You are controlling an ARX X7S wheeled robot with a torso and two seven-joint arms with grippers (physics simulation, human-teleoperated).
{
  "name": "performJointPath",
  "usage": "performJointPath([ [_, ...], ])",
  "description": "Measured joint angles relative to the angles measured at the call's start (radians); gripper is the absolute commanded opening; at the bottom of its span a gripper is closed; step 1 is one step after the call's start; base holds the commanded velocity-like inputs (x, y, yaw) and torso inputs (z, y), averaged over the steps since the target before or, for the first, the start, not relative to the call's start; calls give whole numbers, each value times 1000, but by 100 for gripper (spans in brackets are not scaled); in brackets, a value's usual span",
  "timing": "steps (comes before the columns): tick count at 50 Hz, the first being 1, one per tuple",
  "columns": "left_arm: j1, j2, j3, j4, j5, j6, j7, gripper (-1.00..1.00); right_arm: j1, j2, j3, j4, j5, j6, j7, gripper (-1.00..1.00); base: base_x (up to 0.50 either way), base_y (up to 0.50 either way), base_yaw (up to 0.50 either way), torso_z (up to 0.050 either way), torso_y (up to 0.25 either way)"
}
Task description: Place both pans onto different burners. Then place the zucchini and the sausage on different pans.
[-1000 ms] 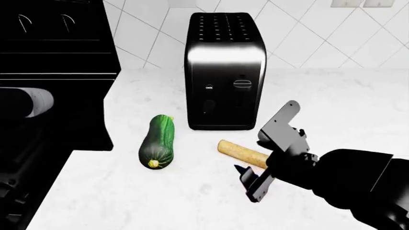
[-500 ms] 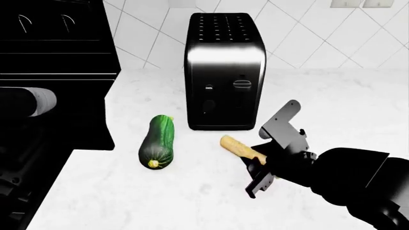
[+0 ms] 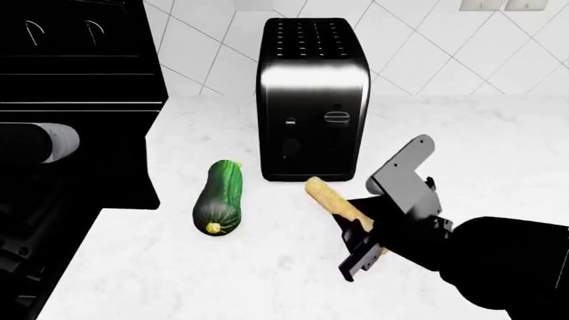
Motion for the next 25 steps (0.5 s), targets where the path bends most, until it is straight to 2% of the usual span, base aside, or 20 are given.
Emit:
performJointPath([
  [25, -30, 22, 54, -35, 33, -19, 16, 100, -56, 181, 209, -358, 341, -40, 377, -100, 0, 0, 0, 0, 0],
])
